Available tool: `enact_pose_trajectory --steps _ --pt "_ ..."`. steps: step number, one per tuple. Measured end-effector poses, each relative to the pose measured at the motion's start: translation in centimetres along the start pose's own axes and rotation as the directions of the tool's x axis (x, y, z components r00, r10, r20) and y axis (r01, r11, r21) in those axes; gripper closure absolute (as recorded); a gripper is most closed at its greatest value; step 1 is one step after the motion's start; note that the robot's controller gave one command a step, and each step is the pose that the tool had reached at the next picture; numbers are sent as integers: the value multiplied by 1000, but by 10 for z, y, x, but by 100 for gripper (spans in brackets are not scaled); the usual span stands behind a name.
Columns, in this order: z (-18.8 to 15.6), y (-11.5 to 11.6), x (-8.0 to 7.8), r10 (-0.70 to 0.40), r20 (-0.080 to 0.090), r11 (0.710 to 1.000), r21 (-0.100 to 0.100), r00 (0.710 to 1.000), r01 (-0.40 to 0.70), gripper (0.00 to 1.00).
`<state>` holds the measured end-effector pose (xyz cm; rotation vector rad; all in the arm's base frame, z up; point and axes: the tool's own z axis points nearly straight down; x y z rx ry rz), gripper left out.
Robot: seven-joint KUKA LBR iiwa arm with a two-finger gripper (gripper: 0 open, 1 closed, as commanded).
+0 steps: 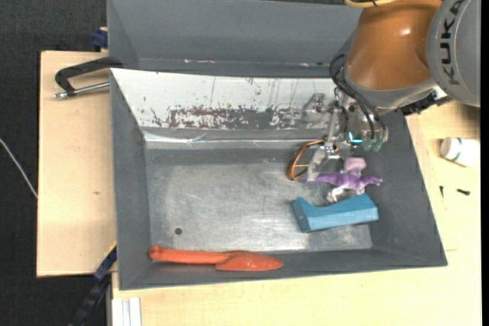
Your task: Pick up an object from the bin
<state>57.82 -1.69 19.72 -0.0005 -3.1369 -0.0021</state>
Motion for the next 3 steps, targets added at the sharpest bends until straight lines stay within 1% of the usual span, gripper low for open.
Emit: enact_pose_trajectory --steps 1,2,3 --pt "-4 0 -2 -1 8 1000 1 1000 1 0" --pt "64 -37 -10 -117 10 993 2 993 117 0" --pt "121 -97 -5 -217 9 976 -11 976 217 0"
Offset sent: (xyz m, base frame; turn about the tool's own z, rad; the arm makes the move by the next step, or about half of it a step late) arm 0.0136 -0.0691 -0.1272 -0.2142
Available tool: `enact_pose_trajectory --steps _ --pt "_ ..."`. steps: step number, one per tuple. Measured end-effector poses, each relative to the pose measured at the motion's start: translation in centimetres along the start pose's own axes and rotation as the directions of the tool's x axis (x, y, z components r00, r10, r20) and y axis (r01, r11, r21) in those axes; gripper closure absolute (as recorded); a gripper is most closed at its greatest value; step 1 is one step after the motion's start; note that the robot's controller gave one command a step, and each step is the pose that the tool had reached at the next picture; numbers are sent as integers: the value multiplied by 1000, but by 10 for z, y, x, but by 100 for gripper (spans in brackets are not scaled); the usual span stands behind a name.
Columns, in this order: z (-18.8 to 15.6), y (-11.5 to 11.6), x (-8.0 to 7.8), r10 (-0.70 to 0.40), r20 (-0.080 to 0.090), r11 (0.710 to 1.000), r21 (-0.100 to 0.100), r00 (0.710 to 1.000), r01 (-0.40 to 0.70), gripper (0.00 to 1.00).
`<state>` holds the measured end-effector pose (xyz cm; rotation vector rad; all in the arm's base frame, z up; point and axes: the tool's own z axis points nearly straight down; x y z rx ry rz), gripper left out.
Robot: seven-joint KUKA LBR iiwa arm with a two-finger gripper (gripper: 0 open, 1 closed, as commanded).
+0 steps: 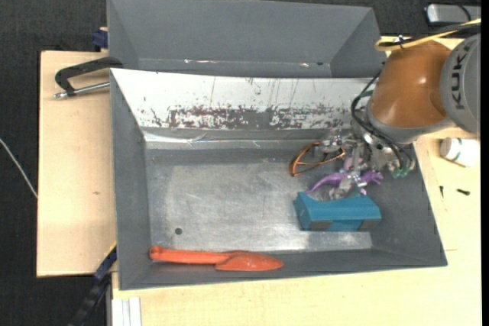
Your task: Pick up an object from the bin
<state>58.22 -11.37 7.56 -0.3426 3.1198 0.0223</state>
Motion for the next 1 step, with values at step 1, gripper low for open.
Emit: enact_pose_trajectory --steps 1 --pt "-33 -7 0 -171 -1 985 14 985 171 0"
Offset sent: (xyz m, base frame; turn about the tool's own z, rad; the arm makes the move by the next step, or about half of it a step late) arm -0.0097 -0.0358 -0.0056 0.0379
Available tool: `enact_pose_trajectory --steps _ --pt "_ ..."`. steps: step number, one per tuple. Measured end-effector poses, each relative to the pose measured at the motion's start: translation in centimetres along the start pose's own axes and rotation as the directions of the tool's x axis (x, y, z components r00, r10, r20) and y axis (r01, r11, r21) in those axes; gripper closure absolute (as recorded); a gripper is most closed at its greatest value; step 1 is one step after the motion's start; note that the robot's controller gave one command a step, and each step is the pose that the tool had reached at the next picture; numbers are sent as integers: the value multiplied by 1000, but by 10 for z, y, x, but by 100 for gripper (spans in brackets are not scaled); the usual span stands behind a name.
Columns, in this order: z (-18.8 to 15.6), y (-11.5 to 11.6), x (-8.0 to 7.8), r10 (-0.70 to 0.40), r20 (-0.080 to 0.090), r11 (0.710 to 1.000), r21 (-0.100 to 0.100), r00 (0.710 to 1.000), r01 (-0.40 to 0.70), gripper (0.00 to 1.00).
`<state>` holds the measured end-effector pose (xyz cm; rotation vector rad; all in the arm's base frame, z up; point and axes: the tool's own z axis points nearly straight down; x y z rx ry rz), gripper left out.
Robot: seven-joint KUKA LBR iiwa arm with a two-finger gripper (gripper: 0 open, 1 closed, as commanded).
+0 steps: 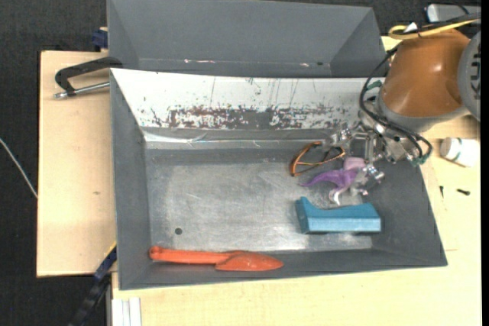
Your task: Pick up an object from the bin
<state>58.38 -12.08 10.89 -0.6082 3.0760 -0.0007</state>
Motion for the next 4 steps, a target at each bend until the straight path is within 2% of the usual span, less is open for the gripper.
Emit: enact_pose_trajectory --steps 1,2,4 --pt "33 -20 17 205 -2 979 -1 979 -205 0" --pt "35 -29 11 6 10 1000 1 1000 -6 100" --pt "32 -28 11 5 8 1000 0 1000 -5 100"
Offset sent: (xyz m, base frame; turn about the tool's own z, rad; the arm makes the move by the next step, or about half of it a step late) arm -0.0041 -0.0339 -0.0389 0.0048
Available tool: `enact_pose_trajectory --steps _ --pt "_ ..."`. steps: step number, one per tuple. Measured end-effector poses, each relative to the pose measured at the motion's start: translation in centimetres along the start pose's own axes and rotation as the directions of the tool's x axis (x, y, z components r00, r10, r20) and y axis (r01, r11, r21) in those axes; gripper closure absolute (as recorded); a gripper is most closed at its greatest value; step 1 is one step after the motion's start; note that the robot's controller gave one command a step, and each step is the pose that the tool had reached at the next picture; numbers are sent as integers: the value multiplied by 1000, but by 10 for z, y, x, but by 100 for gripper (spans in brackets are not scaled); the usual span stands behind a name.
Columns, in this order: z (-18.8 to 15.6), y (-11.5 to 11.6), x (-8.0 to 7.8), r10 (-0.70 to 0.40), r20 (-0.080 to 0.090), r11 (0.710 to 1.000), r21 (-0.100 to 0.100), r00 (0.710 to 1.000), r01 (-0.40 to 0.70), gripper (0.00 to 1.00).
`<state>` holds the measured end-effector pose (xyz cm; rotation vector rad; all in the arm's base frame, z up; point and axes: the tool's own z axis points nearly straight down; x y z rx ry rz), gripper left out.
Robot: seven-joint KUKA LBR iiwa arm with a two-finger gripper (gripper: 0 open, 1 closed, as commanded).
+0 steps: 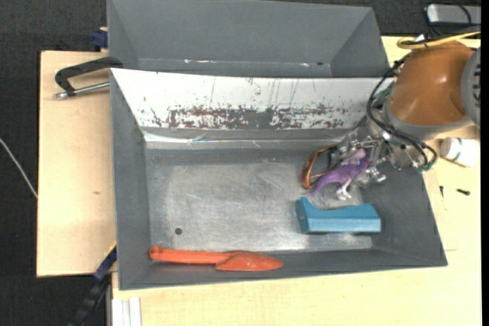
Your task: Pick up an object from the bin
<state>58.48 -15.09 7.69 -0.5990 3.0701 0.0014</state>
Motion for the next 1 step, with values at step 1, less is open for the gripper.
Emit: enact_pose_trajectory --steps 1 --pt "-3 0 -1 0 -2 1000 1 1000 0 100"
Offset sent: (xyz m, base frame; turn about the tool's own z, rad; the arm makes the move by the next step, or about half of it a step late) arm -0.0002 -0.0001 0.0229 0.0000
